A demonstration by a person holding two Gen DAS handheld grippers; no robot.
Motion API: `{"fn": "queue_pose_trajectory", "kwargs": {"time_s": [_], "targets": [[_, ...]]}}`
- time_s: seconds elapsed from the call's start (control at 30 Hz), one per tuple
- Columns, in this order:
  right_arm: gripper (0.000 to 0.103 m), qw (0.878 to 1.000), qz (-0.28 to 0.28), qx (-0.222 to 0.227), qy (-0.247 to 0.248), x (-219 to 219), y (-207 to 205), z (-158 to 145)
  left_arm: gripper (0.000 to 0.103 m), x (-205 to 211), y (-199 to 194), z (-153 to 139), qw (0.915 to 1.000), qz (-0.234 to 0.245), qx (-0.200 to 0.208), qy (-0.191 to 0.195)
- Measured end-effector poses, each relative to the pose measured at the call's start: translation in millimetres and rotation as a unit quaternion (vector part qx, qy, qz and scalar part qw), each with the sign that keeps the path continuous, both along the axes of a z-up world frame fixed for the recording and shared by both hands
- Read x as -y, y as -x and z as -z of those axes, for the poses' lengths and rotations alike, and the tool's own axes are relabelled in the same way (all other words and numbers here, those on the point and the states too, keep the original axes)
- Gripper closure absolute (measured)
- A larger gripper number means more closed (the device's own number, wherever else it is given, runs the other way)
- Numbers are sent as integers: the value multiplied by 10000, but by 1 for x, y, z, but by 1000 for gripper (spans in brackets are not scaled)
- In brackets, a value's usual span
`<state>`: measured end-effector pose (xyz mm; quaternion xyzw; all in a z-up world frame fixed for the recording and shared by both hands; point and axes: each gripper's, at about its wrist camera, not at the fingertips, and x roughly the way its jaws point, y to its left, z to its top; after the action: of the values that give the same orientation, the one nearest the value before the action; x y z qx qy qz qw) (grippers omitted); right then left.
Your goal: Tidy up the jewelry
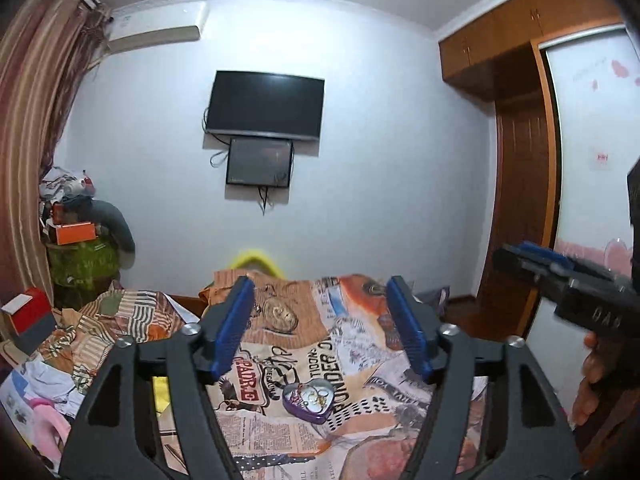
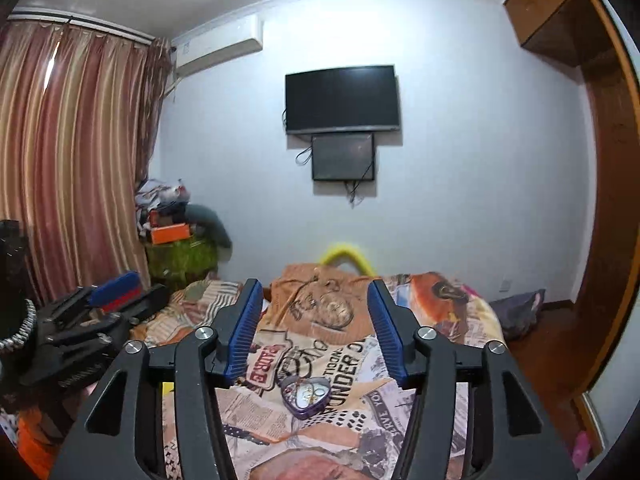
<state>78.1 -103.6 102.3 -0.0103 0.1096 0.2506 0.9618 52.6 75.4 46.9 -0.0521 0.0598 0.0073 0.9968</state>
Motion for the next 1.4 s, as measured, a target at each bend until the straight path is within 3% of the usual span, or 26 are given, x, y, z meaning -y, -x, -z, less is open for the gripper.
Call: {"fn": "queue_pose_trajectory", "kwargs": {"time_s": [0.13, 0.27, 0.4, 1.4], "targets": [[18, 9993, 330, 197, 34, -4, 9, 6, 3, 0, 11, 1, 9998, -161, 144, -7], [14, 9980, 528, 327, 106, -10, 13, 9, 1, -1, 13, 5, 9995, -285, 148, -17], [3, 9977, 571, 345, 83, -5, 23, 8, 1, -2, 15, 7, 9996, -253, 117, 21], [2, 9982, 531, 273, 26, 11, 37, 13, 1, 8, 13, 9, 9996, -215, -20, -159]]}}
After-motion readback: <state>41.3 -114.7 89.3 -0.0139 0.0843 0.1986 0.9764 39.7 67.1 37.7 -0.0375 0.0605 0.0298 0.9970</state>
